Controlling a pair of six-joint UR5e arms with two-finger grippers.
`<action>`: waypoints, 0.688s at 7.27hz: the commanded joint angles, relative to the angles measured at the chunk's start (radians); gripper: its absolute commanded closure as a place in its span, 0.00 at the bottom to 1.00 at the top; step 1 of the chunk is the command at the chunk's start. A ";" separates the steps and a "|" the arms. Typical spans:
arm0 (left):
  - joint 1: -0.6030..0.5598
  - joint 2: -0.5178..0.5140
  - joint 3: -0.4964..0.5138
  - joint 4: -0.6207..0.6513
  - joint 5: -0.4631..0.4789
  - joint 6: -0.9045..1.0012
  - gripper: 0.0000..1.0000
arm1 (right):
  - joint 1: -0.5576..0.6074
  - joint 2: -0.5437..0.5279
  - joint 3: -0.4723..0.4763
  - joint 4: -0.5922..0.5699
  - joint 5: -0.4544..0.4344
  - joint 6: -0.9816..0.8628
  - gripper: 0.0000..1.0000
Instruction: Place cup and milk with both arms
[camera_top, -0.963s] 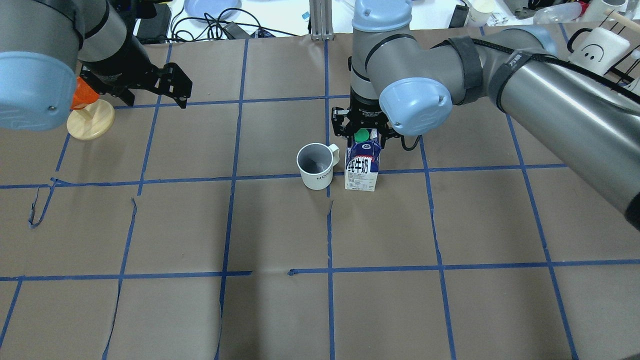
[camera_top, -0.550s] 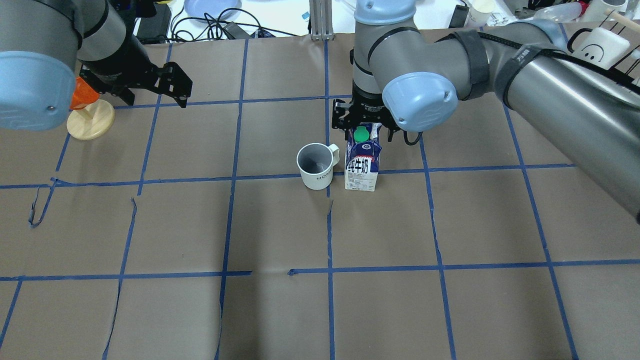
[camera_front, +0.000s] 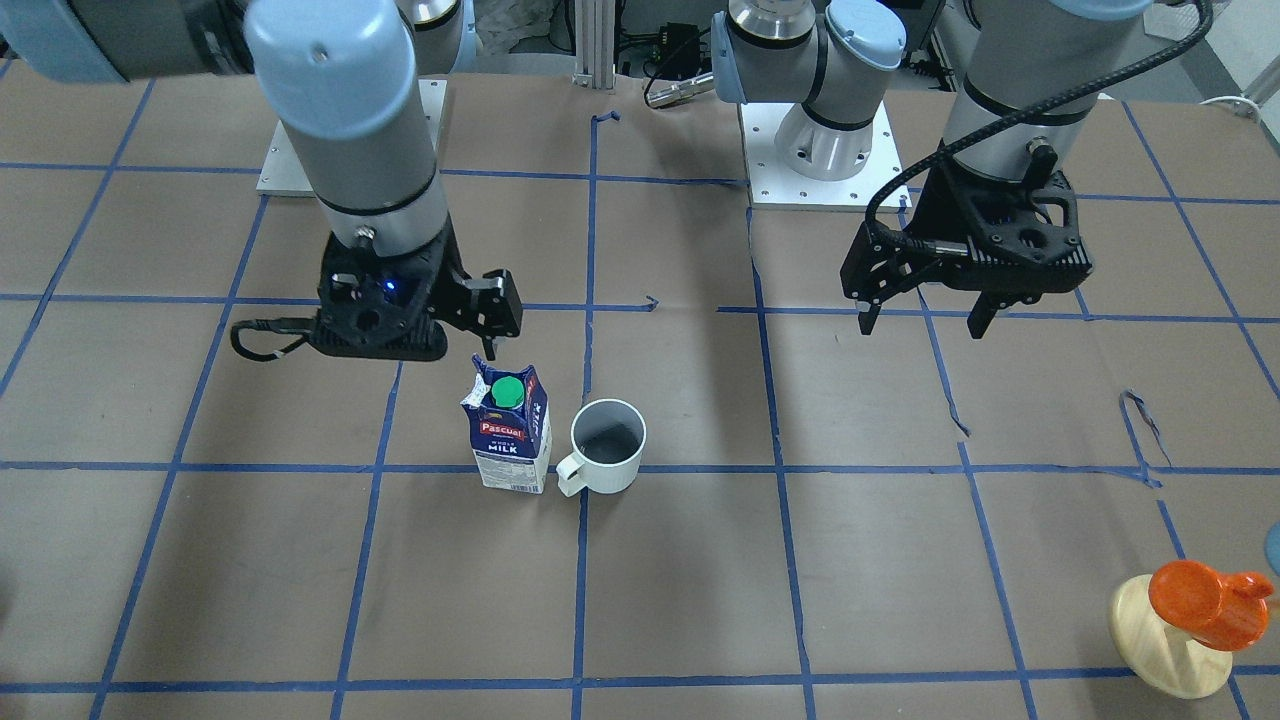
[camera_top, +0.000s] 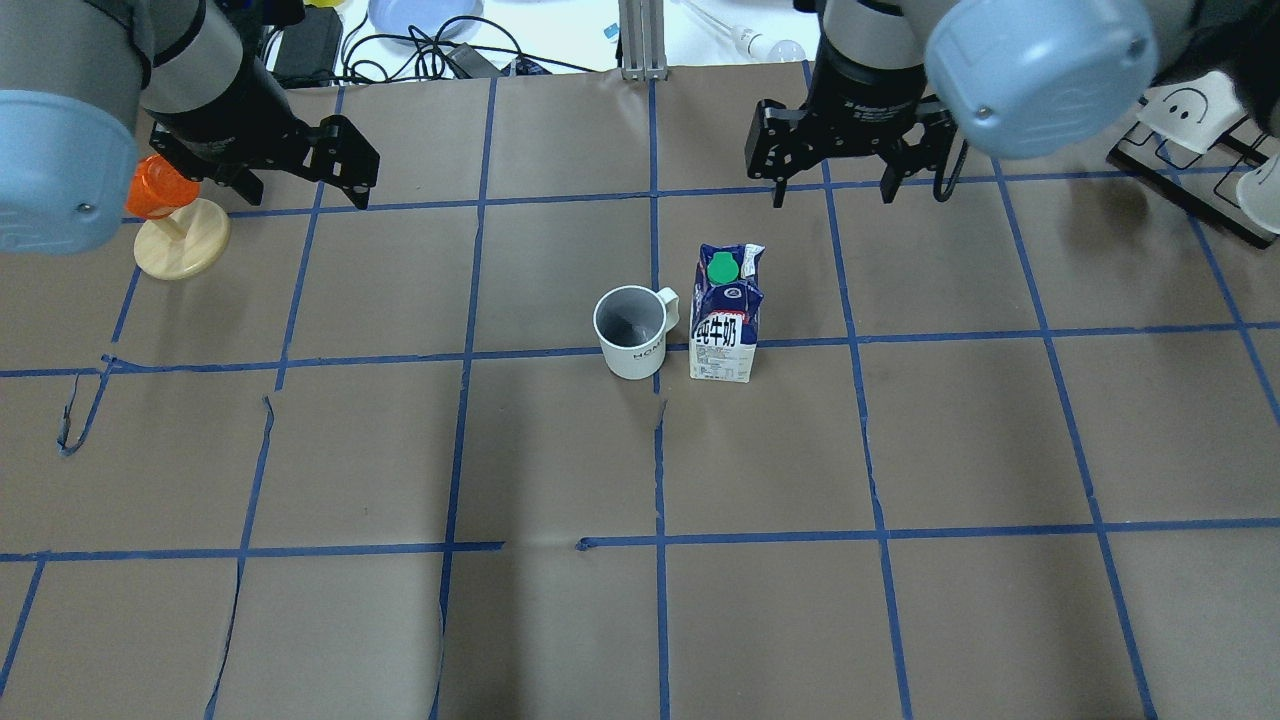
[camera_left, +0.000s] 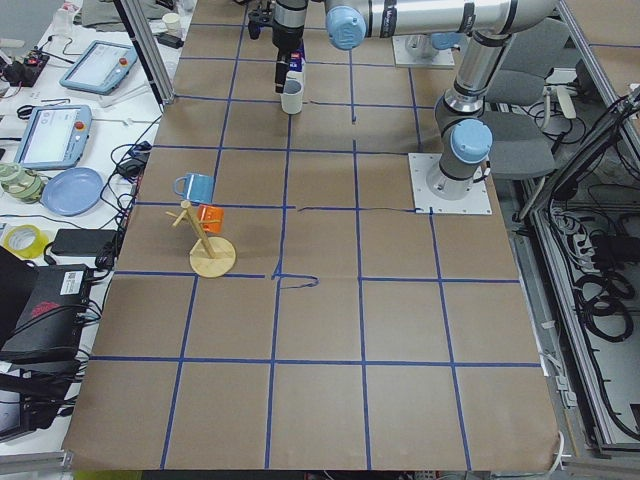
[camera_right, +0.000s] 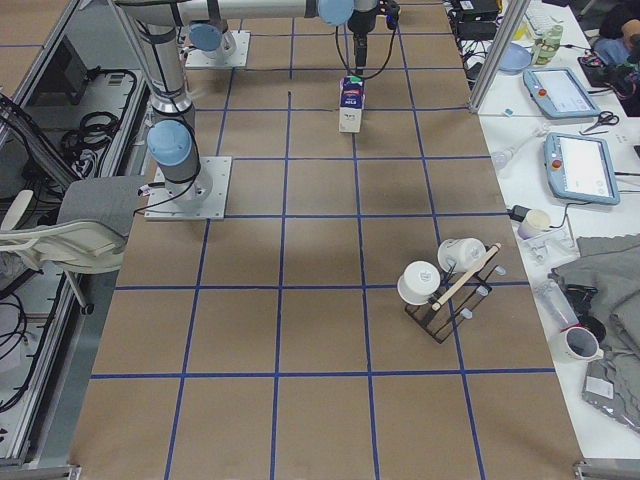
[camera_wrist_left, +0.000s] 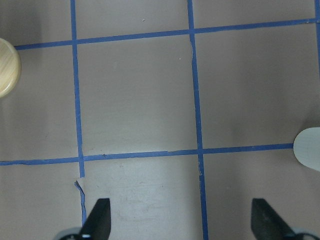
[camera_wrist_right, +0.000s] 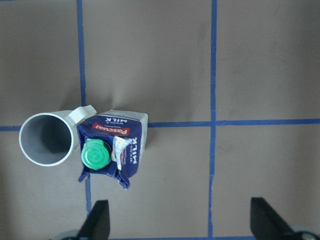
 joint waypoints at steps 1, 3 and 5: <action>-0.003 -0.001 0.006 -0.003 0.003 -0.002 0.00 | -0.099 -0.085 0.001 0.102 0.005 -0.177 0.00; -0.002 -0.002 0.004 -0.005 0.000 -0.010 0.00 | -0.099 -0.105 0.001 0.090 -0.001 -0.166 0.00; 0.000 -0.002 0.004 -0.006 0.000 -0.010 0.00 | -0.098 -0.104 -0.001 0.084 0.008 -0.163 0.00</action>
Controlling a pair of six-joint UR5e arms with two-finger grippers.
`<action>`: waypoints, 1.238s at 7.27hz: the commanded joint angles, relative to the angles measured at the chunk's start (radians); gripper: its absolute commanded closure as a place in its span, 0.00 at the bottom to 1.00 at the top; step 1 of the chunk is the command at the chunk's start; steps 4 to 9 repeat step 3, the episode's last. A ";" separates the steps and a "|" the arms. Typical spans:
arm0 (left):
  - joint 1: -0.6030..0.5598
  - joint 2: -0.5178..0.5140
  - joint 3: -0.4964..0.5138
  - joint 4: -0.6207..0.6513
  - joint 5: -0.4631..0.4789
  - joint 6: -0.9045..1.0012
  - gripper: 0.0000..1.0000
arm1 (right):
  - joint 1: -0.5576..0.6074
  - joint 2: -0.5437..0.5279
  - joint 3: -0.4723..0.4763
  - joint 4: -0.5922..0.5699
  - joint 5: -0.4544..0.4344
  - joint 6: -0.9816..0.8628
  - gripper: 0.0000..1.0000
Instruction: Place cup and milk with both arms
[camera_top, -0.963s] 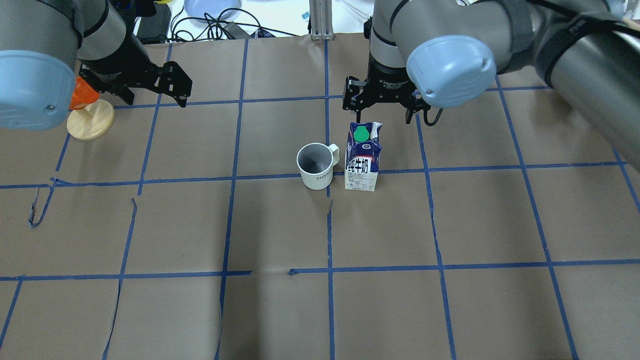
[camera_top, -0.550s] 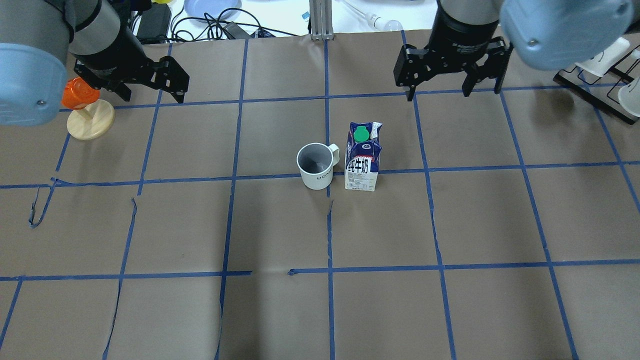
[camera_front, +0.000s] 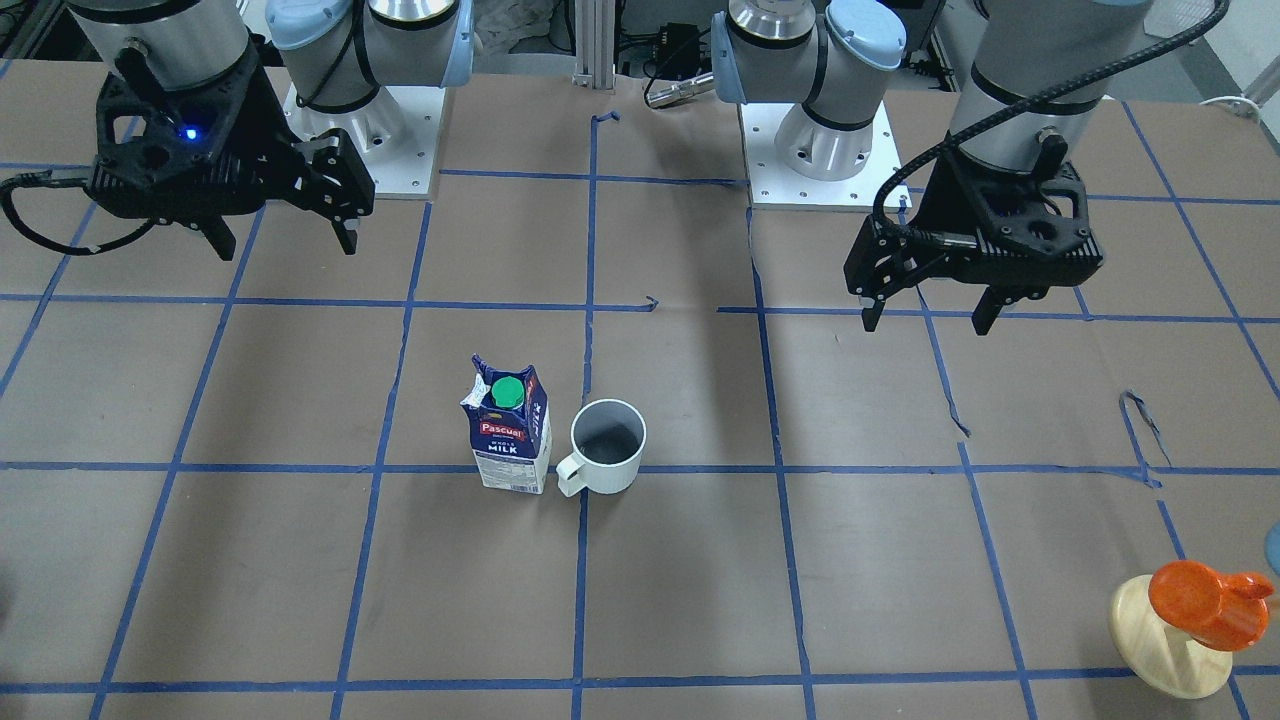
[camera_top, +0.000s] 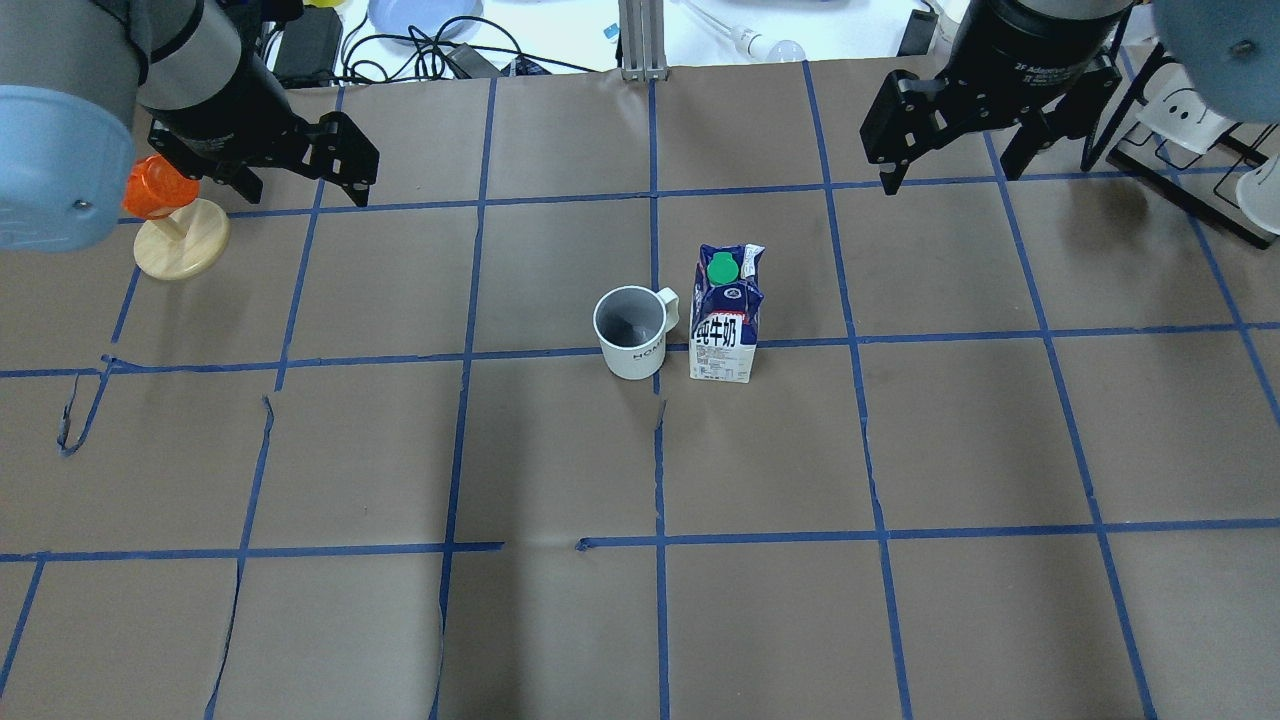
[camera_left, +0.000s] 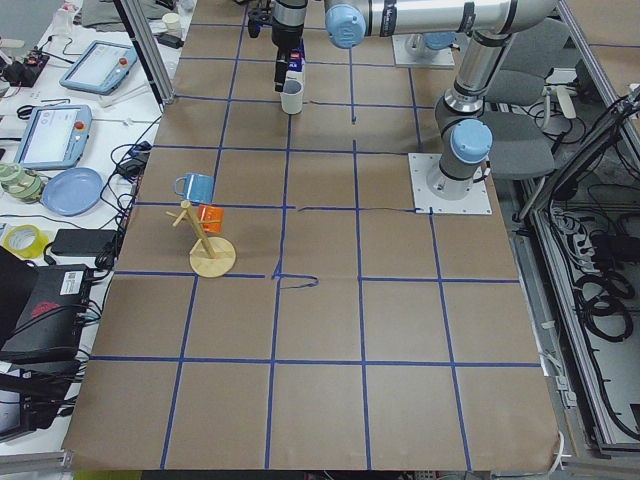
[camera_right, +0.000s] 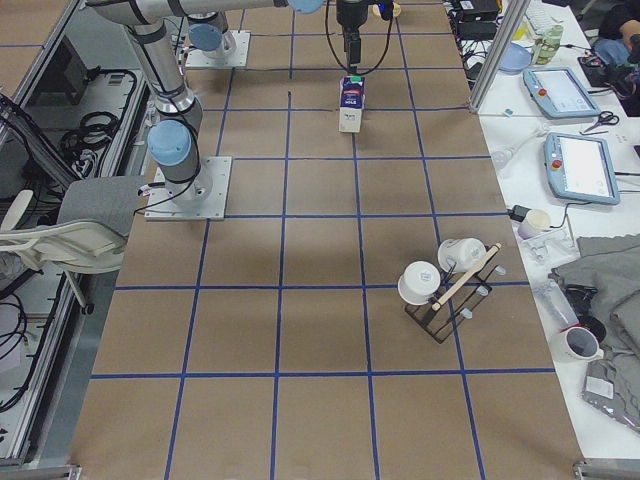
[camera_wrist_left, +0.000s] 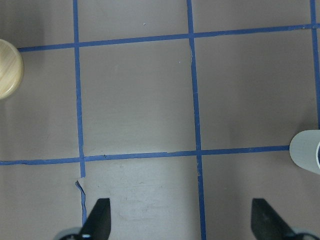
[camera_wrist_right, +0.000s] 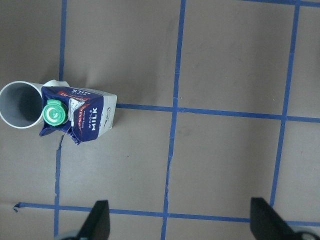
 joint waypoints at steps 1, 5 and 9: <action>0.003 -0.001 0.001 -0.001 0.000 0.000 0.00 | 0.000 0.003 -0.001 -0.003 0.003 0.001 0.00; 0.003 0.002 0.001 -0.008 -0.002 -0.002 0.00 | -0.002 0.004 -0.001 -0.005 0.001 0.001 0.00; 0.003 0.002 0.001 -0.008 -0.002 -0.002 0.00 | -0.002 0.004 -0.001 -0.005 0.001 0.001 0.00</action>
